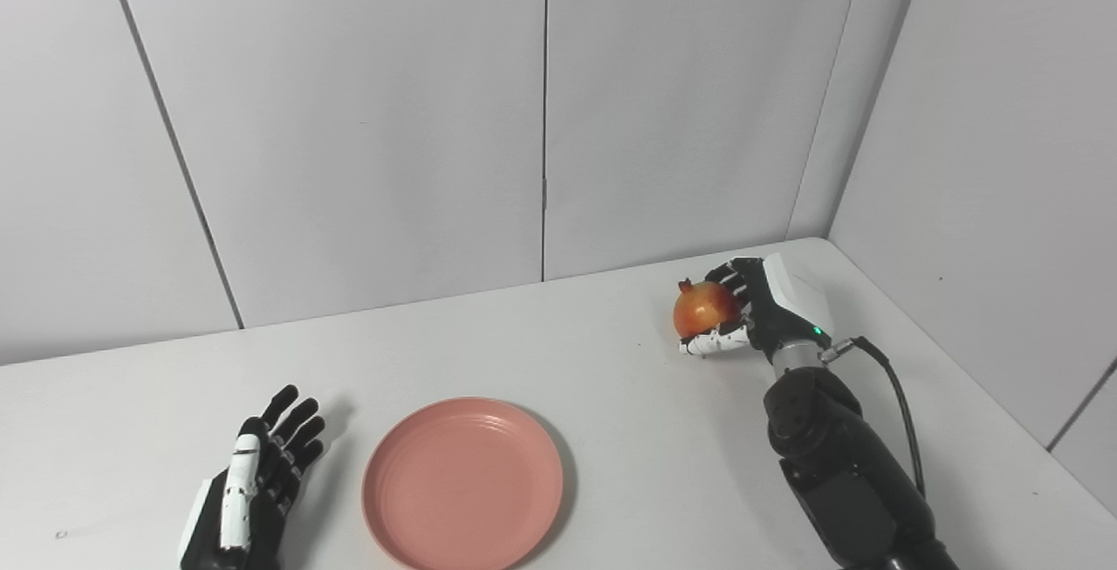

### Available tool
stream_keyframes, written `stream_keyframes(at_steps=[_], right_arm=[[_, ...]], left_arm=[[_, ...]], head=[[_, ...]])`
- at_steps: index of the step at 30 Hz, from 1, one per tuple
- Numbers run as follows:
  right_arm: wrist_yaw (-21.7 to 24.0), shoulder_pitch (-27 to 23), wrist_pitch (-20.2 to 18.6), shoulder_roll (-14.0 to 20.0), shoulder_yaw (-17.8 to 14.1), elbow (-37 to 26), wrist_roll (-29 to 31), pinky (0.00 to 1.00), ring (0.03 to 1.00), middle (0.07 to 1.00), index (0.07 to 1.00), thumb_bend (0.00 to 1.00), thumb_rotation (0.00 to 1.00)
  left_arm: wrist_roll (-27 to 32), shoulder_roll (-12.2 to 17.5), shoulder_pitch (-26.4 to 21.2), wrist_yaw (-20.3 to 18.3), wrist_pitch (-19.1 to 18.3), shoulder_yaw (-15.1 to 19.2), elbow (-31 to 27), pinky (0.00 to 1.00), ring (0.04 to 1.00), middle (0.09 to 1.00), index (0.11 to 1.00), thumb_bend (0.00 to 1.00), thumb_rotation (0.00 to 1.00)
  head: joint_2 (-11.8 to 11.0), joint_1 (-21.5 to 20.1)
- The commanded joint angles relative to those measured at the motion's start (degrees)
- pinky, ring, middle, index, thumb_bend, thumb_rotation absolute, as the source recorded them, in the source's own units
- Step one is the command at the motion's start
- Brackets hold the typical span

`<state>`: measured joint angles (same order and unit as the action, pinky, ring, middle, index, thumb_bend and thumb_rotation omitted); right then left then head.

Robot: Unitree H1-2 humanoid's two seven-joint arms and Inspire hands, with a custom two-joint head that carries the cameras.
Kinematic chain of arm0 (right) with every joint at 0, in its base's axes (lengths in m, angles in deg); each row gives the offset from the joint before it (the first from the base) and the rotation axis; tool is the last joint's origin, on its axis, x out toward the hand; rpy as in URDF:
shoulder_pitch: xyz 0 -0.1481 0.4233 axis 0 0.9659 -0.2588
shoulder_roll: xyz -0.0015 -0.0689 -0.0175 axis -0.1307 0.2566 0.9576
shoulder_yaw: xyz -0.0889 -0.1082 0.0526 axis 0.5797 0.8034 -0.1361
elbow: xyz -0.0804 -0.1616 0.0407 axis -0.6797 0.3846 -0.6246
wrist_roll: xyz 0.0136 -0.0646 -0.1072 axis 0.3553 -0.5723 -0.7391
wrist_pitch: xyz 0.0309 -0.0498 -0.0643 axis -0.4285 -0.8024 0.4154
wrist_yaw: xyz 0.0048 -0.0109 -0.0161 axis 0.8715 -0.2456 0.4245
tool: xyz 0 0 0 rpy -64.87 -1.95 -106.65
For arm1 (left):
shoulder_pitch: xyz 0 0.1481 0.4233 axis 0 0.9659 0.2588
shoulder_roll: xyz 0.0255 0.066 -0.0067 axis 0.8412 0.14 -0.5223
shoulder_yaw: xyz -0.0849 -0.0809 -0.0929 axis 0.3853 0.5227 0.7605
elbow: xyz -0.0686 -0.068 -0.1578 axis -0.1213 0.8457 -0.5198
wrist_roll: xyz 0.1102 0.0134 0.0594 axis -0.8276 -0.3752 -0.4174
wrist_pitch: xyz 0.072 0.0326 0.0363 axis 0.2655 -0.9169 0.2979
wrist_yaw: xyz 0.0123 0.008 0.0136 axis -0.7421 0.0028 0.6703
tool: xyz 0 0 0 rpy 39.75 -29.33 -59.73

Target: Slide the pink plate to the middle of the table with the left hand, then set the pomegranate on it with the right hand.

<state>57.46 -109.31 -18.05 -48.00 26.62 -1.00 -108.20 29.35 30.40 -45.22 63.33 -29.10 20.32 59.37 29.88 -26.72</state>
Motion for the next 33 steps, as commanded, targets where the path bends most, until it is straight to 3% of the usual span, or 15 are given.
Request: stream_keyframes(at_steps=[1, 11, 19, 33], right_arm=[[0.1, -1.6, -0.5, 0.9, -0.5, -4.1, -1.1, 0.36, 0.441, 0.459, 0.516, 0.52, 0.0], [2.6, -0.8, -0.5, -0.8, 2.1, -14.8, -4.0, 0.35, 0.446, 0.457, 0.521, 0.52, 0.0], [6.5, -0.6, -0.7, -4.9, 5.6, -21.8, -8.7, 0.34, 0.439, 0.462, 0.514, 0.53, 0.0], [11.4, 0.1, 0.1, -9.1, 10.9, -25.8, -12.3, 0.29, 0.376, 0.436, 0.531, 0.52, 0.0]], left_arm=[[-0.2, -0.3, -0.2, 0.2, 0.3, -0.5, -0.2, 0.93, 0.897, 0.888, 0.87, 0.39, 1.0], [-1.7, -0.8, 0.5, 0.9, 0.0, -2.0, -1.7, 0.89, 0.897, 0.895, 0.874, 0.41, 1.0], [-3.2, -1.4, 0.8, 2.0, 0.3, -3.1, -2.5, 0.89, 0.893, 0.893, 0.867, 0.41, 1.0], [-5.4, -4.0, 1.0, 4.4, -1.6, -4.9, -4.3, 0.89, 0.875, 0.879, 0.856, 0.42, 1.0]], head=[[0.1, 0.7], [0.3, 3.3], [0.7, 6.0], [2.5, 12.9]])
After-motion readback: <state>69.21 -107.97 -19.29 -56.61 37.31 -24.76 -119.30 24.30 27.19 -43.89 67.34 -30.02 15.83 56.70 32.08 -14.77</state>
